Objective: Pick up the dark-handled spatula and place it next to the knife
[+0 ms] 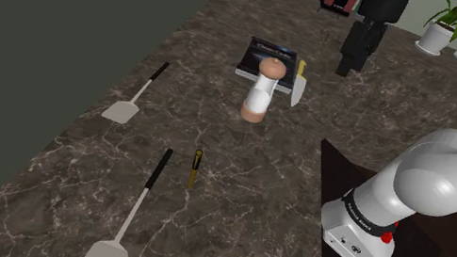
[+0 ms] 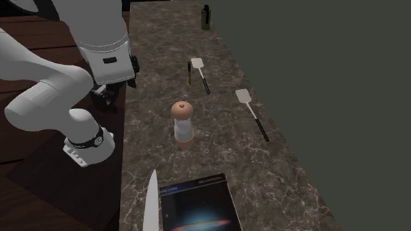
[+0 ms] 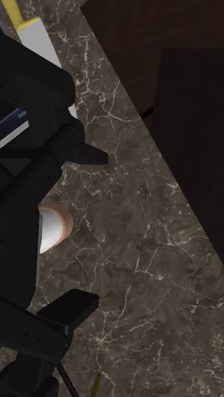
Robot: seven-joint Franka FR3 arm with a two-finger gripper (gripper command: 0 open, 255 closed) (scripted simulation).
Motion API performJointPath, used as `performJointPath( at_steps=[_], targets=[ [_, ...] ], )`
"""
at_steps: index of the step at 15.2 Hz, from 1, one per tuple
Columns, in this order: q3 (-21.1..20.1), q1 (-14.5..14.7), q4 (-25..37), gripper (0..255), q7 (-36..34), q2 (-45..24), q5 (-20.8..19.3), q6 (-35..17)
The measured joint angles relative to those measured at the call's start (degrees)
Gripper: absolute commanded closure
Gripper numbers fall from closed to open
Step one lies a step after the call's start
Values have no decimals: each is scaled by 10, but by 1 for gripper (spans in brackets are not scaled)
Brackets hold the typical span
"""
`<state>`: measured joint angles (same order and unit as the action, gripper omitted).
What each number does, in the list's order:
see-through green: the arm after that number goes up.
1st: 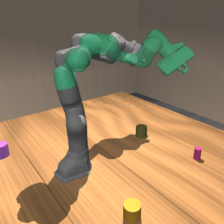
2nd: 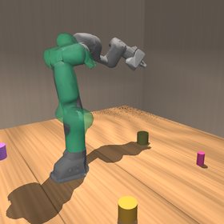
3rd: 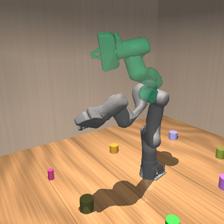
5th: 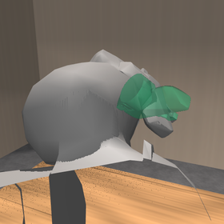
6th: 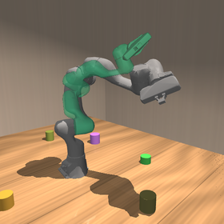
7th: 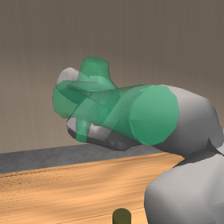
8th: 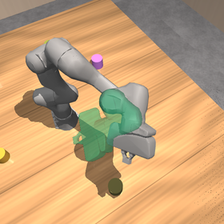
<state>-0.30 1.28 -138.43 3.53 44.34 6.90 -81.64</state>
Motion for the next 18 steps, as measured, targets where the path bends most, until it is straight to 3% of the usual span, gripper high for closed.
performJointPath(
  at_steps=[3, 10, 18],
  targets=[
    [-18, 0, -3, 0, -27, -8, 14, -17],
    [-121, 1, -15, 0, -185, -49, 82, -113],
    [-245, -16, 34, 0, -379, -169, 110, -238]
  ],
)
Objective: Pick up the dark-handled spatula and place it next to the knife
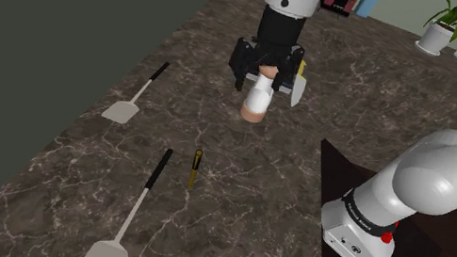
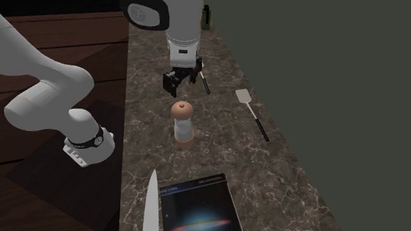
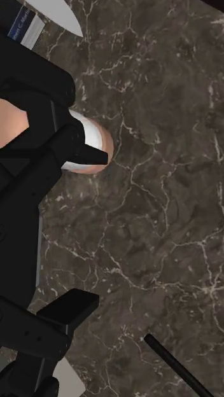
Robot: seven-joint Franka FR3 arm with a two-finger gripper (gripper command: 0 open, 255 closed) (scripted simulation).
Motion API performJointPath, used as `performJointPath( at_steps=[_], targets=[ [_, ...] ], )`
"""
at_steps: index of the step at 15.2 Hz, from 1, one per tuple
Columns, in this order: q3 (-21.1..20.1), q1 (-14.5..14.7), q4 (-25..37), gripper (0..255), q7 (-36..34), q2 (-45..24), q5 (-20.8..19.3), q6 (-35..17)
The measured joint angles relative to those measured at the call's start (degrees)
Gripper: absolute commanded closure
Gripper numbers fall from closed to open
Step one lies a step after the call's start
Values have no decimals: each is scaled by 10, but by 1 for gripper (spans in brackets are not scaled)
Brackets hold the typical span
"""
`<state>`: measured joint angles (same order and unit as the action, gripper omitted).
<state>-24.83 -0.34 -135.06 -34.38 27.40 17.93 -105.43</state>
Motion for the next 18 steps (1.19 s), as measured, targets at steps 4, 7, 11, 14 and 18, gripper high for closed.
performJointPath(
  at_steps=[4, 7, 11, 14, 18],
  targets=[
    [-58, -21, 46, 0, -104, -83, -24, -57],
    [-96, -37, 88, 0, -189, -153, -64, -92],
    [-133, -46, 162, 0, -318, -265, -149, -123],
    [-137, -33, 224, 0, -412, -345, -220, -127],
    [-117, 13, 328, 0, -523, -456, -310, -112]
  ],
)
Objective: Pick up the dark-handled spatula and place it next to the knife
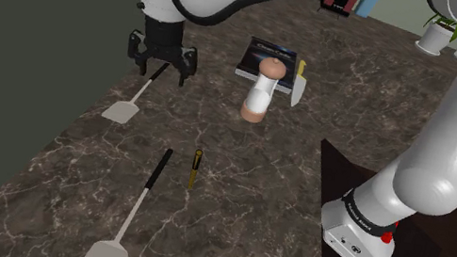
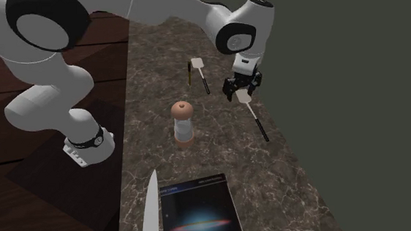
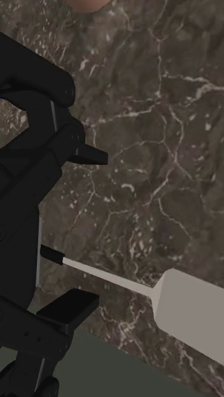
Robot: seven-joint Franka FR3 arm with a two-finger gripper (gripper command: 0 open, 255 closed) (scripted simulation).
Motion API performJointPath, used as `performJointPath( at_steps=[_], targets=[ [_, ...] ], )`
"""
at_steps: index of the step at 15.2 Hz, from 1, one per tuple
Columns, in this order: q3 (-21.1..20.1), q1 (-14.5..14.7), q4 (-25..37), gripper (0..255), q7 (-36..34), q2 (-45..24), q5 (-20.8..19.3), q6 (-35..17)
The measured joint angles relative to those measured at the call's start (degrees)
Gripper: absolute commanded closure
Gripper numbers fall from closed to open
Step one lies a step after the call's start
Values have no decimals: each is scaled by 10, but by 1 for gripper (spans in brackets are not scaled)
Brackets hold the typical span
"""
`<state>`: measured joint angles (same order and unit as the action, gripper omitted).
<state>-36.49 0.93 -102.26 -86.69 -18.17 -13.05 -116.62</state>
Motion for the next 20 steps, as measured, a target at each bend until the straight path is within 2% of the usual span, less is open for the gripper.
performJointPath(
  at_steps=[4, 6, 13, 19, 20],
  targets=[
    [37, 53, 118, 0, -78, -102, -64, 28],
    [50, 67, 149, 0, -99, -129, -79, 34],
    [63, 74, 147, 0, -113, -161, -97, 2],
    [64, 75, 144, 0, -115, -163, -98, -3],
    [64, 75, 144, 255, -115, -163, -98, -3]
  ],
)
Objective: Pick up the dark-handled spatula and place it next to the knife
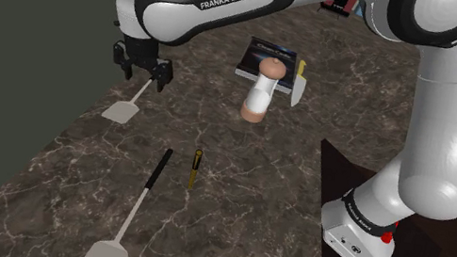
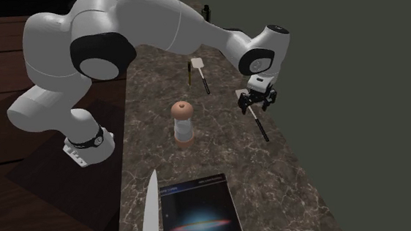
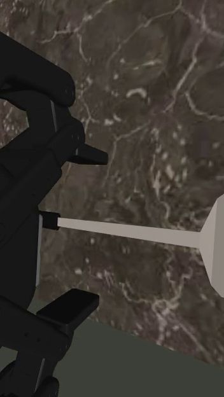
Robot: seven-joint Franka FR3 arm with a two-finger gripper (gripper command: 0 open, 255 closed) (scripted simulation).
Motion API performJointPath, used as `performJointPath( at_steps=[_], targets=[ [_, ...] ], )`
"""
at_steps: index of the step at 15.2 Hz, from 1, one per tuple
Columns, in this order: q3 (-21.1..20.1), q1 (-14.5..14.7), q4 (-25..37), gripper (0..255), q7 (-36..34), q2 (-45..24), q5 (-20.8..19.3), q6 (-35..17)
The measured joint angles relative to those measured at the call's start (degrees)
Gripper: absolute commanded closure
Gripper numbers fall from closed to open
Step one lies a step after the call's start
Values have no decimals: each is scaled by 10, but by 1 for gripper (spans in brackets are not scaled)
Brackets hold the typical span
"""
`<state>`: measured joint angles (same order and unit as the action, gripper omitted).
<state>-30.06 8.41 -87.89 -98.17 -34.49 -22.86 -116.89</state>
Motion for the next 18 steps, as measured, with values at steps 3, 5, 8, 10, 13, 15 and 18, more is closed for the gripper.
performJointPath(
  at_steps=[3, 5, 8, 10, 13, 15, 18],
  targets=[
    [0, 0, 0, 255, 0, 0, 0, 0],
    [0, 0, 0, 255, 0, 0, 0, 0],
    [0, 0, 0, 255, 0, 0, 0, 0],
    [0, 0, 0, 255, 0, 0, 0, 0],
    [-2, 0, 9, 255, 3, 5, 4, 13],
    [-4, -1, 14, 255, 6, 10, 7, 22],
    [-7, 0, 29, 255, 10, 16, 12, 42]
  ],
)
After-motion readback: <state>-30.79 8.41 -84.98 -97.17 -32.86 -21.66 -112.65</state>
